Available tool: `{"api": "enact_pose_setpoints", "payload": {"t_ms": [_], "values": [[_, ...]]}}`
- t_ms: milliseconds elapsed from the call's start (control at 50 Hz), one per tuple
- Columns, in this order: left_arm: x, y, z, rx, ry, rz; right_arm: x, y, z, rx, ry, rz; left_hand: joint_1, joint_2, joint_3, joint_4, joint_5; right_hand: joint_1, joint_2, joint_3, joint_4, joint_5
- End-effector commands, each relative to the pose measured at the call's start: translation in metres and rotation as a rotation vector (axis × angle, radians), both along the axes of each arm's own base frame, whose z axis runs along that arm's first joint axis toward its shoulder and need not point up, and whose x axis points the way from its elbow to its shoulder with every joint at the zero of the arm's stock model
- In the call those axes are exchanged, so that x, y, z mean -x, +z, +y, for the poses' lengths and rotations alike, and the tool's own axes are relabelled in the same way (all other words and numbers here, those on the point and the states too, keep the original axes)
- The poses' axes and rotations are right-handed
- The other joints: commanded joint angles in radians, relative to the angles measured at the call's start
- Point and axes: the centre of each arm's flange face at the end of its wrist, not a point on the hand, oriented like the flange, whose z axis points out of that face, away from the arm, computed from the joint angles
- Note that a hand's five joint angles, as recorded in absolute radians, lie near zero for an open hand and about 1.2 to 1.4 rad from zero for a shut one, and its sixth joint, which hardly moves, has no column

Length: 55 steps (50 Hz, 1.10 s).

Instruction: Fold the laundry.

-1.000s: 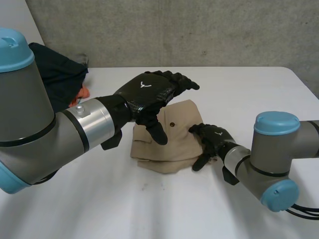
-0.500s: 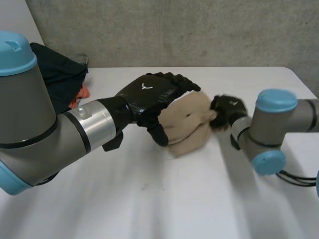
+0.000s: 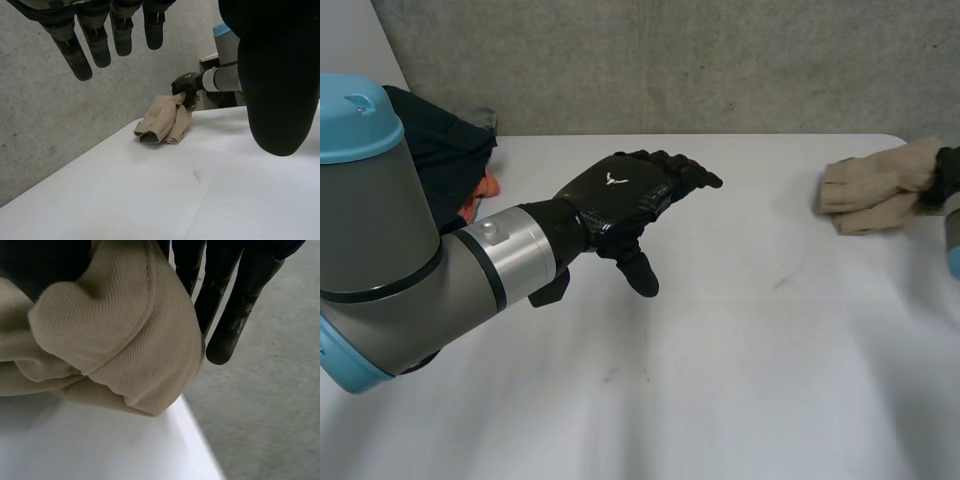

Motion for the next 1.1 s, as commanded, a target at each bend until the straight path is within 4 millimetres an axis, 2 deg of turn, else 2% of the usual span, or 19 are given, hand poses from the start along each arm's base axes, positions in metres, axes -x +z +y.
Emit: {"api": "enact_pose_setpoints", "payload": {"t_ms": [20,40,60,160,340,420,540,700,760,820,880,900,960,980,1000,1020,1060,1080,1100], "values": [[0.0,-0.001,0.001,-0.004,-0.002,-0.001,0.032,0.007,-0.008,0.023,-0.024,0.061,0.022,0.003,-0.003,0.004,-0.014,0.401,0.206,0.285,0.176,0.278],[0.0,-0.001,0.001,-0.002,-0.002,-0.001,0.032,0.007,-0.008,0.023,-0.024,0.064,0.022,0.003,-0.003,0.004,-0.014,-0.027,-0.222,-0.142,-0.251,-0.149],[0.0,-0.001,0.001,-0.002,-0.002,-0.001,0.032,0.007,-0.008,0.021,-0.024,0.079,0.022,0.003,-0.003,0.004,-0.014,-0.793,-0.988,-0.908,-1.018,-0.915],[0.001,-0.005,-0.001,-0.011,-0.001,-0.007,0.035,0.004,-0.008,0.011,-0.046,0.177,0.022,0.003,-0.003,0.004,-0.014,-0.793,-0.988,-0.908,-1.018,-0.915],[0.0,-0.006,-0.001,-0.015,0.001,-0.008,0.051,0.008,-0.013,0.047,-0.104,0.268,0.022,0.003,-0.003,0.004,-0.014,-0.793,-0.988,-0.908,-1.018,-0.915],[0.0,-0.004,-0.001,-0.011,0.001,-0.005,0.054,0.003,-0.015,0.039,-0.118,0.361,0.022,0.003,-0.003,0.004,-0.014,-0.793,-0.988,-0.908,-1.018,-0.915],[0.001,-0.004,0.0,-0.011,-0.002,-0.005,0.054,-0.005,-0.014,0.013,-0.149,0.436,0.019,0.0,-0.006,0.001,-0.017,-0.793,-0.988,-0.908,-1.018,-0.915],[0.001,-0.004,0.0,-0.019,-0.001,-0.001,0.058,-0.002,-0.016,0.029,-0.181,0.491,0.022,0.003,-0.003,0.004,-0.014,-0.793,-0.988,-0.908,-1.018,-0.915],[0.001,-0.005,-0.001,-0.022,0.001,-0.001,0.049,-0.01,-0.012,0.002,-0.129,0.5,0.022,0.003,-0.003,0.004,-0.014,-0.793,-0.988,-0.908,-1.018,-0.915],[0.0,-0.005,0.0,-0.024,0.003,-0.003,0.043,-0.009,-0.004,-0.035,-0.092,0.512,0.022,0.003,-0.003,0.004,-0.014,-0.793,-0.988,-0.908,-1.018,-0.915],[-0.002,-0.003,0.001,-0.022,0.007,-0.003,0.039,0.006,0.015,-0.093,-0.06,0.562,0.024,0.006,0.0,0.007,-0.012,-0.793,-0.988,-0.908,-1.018,-0.915],[-0.002,-0.003,0.001,-0.021,0.01,-0.004,0.037,0.017,0.026,-0.101,-0.052,0.613,0.024,0.006,0.0,0.007,-0.011,-0.793,-0.988,-0.908,-1.018,-0.915],[-0.005,0.003,0.001,-0.004,0.034,0.003,0.036,0.035,0.039,-0.091,-0.059,0.72,0.022,0.003,-0.003,0.004,-0.014,-0.793,-0.988,-0.908,-1.018,-0.915],[-0.009,0.009,-0.001,0.015,0.058,0.011,0.032,0.055,0.046,-0.054,-0.071,0.808,0.019,0.0,-0.006,0.001,-0.017,-0.793,-0.988,-0.908,-1.018,-0.915],[-0.011,0.013,-0.003,0.025,0.072,0.016,0.031,0.06,0.047,-0.043,-0.077,0.829,0.019,0.0,-0.006,0.001,-0.017,-0.793,-0.988,-0.908,-1.018,-0.915],[-0.015,0.017,-0.006,0.038,0.095,0.022,0.032,0.077,0.051,-0.007,-0.106,0.886,0.016,-0.003,-0.009,-0.002,-0.02,-0.793,-0.988,-0.908,-1.018,-0.915],[-0.023,0.025,-0.016,0.065,0.144,0.034,0.03,0.093,0.054,0.036,-0.123,0.912,0.016,-0.003,-0.009,-0.002,-0.02,-0.793,-0.988,-0.908,-1.018,-0.915],[-0.026,0.028,-0.02,0.075,0.164,0.038,0.028,0.108,0.057,0.081,-0.137,0.908,0.016,-0.003,-0.009,-0.002,-0.02,-0.793,-0.988,-0.908,-1.018,-0.915],[-0.034,0.035,-0.031,0.108,0.21,0.051,0.025,0.116,0.059,0.109,-0.143,0.902,0.019,0.0,-0.006,0.001,-0.017,-0.793,-0.988,-0.908,-1.018,-0.915]]}}
